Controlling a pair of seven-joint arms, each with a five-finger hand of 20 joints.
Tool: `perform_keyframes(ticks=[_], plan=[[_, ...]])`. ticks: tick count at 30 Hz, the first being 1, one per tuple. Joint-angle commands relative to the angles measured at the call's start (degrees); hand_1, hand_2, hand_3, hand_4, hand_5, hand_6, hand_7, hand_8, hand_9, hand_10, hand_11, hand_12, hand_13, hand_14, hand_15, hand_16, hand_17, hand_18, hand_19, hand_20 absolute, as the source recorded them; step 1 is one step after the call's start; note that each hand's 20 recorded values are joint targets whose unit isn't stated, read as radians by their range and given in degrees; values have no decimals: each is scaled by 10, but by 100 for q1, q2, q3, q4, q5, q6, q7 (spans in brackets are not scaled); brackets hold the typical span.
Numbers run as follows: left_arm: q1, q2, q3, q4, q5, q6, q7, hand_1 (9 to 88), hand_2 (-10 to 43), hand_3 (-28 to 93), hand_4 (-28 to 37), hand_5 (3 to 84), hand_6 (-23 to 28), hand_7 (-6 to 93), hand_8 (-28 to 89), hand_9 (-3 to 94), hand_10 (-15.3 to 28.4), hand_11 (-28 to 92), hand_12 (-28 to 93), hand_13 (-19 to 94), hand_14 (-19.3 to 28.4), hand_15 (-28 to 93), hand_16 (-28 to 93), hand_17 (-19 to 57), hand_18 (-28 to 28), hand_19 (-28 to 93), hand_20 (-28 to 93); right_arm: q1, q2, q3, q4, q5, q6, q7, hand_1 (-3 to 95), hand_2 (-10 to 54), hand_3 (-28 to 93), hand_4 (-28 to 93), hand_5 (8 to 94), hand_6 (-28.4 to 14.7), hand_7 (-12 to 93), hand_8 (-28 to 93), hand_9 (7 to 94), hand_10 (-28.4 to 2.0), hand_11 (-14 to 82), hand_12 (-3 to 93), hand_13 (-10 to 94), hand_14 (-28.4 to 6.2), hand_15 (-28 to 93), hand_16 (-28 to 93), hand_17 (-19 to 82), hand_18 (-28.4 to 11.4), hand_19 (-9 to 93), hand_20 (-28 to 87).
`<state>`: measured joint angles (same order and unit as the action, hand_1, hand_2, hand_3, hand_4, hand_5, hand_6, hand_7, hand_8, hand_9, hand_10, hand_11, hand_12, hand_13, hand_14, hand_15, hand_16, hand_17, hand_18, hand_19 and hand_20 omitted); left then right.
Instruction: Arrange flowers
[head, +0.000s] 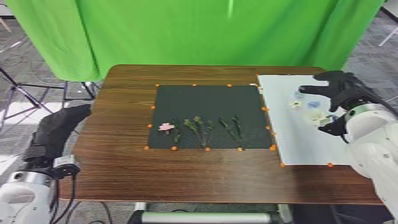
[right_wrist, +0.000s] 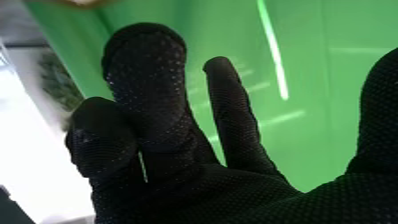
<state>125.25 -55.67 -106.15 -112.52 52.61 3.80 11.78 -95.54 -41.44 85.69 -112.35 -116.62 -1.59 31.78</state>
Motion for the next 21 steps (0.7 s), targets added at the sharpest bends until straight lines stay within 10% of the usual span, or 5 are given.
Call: perform_keyframes(ticks=[1,21], plan=[[-52,-87,95,14,38,13,-34,209,-15,653,-247,505,32,152,-64,440,137,162,107,290,149,71,18,19,94,11,133,-89,-87,-253,250,-139,-224,-9,149,-95,540,-84,464,0,42,-44,497,-216,60,134,867,-71,528,262,564,-167,932,447],[-53,-108,184,64,51,-29,11,209,-18,656,-238,504,33,153,-63,440,136,162,107,291,149,71,18,21,98,21,136,-219,-61,-272,823,-281,-893,143,237,-95,581,-99,455,9,63,-51,460,-192,55,140,858,-56,569,245,568,-160,932,472]])
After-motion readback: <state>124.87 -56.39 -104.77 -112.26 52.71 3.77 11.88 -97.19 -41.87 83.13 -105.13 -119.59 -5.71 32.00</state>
